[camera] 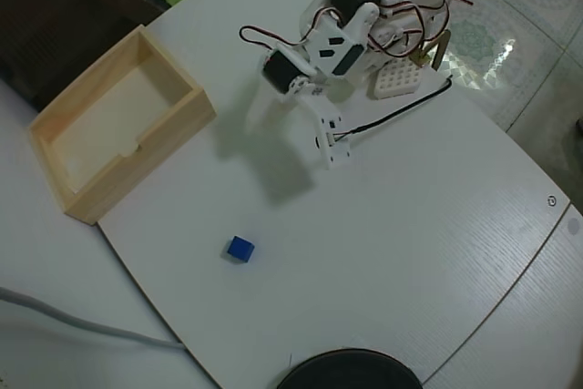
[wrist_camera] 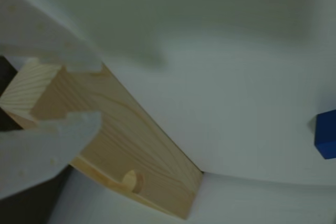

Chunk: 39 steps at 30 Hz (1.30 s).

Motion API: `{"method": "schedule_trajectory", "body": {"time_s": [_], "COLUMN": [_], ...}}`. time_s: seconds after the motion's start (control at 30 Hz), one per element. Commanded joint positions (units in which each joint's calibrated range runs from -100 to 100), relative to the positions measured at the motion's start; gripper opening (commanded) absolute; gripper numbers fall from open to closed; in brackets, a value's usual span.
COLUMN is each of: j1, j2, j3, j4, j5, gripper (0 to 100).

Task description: Pick up the small blue cube and put it into the box

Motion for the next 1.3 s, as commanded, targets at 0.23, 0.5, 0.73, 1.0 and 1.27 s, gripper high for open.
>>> {"method": "schedule_trajectory", "body": {"time_s": [0.23,0.5,0.73,1.0,1.27], "j1": [0.3,0.3,0.2,-0.7,-3.9], "j2": [-0.5,-0.5,-0.5,-0.4,0.6], "j3": [0.9,0.9,0.9,-2.6,-17.6], "j4": [-1.2,-1.2,-1.2,-0.5,3.1], "j5": [0.1,0.1,0.1,-0.1,-0.1], "gripper": [7,7,7,7,8]}}
